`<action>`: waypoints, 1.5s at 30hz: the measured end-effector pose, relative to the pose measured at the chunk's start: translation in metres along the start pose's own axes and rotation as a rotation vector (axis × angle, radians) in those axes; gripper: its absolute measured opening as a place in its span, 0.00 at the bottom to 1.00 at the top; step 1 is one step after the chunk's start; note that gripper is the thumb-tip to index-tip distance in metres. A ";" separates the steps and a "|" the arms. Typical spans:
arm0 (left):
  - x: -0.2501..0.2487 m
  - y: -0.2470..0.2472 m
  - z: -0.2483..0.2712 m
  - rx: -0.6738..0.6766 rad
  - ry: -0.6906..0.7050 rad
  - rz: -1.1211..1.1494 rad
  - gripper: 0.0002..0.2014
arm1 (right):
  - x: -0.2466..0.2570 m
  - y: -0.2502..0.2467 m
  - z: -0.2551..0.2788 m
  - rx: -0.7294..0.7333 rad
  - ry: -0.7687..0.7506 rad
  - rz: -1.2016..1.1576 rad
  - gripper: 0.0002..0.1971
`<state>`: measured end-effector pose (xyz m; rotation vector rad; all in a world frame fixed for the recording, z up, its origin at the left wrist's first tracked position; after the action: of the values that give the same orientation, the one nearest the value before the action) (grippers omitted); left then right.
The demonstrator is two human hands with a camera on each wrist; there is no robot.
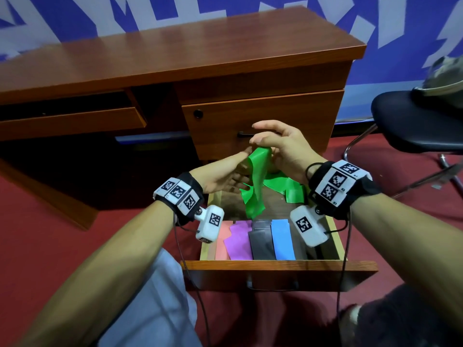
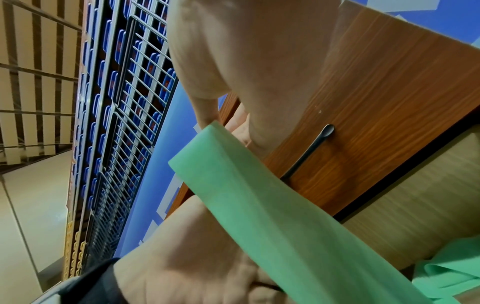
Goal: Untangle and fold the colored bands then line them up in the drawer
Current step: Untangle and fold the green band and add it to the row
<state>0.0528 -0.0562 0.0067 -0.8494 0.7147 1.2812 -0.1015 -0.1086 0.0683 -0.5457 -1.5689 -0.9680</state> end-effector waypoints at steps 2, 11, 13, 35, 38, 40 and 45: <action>0.000 0.006 0.002 0.135 -0.025 0.056 0.30 | 0.000 0.000 0.000 0.003 -0.002 0.008 0.19; -0.013 -0.002 0.008 -0.366 0.206 -0.258 0.10 | 0.006 -0.007 -0.003 -0.057 0.016 -0.113 0.17; 0.000 -0.001 0.007 -0.309 0.111 -0.510 0.09 | 0.010 -0.009 -0.005 -0.078 -0.002 -0.153 0.17; 0.016 0.018 -0.021 -0.370 0.217 -0.472 0.09 | 0.041 -0.010 -0.014 -0.119 -0.090 -0.378 0.13; 0.008 0.029 -0.013 -0.273 0.219 -0.382 0.08 | 0.040 -0.016 -0.014 -0.160 -0.097 -0.354 0.14; -0.004 0.030 -0.005 -0.194 0.244 -0.242 0.07 | 0.037 -0.020 -0.014 -0.183 -0.074 -0.274 0.14; -0.027 0.010 0.017 -0.175 0.348 0.166 0.03 | 0.011 -0.044 -0.014 -0.254 0.087 0.539 0.10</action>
<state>0.0387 -0.0547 0.0368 -1.1947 0.9741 1.3732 -0.1306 -0.1462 0.0665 -1.0283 -1.1357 -0.7618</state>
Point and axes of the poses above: each hand's wrist, its own z-axis away from the middle knuckle, its own y-axis out of the palm, x = y × z, the point moved 4 cm from there along -z, towards the middle knuckle, and after that the axes turned 1 degree about y, right-handed, at the moved point
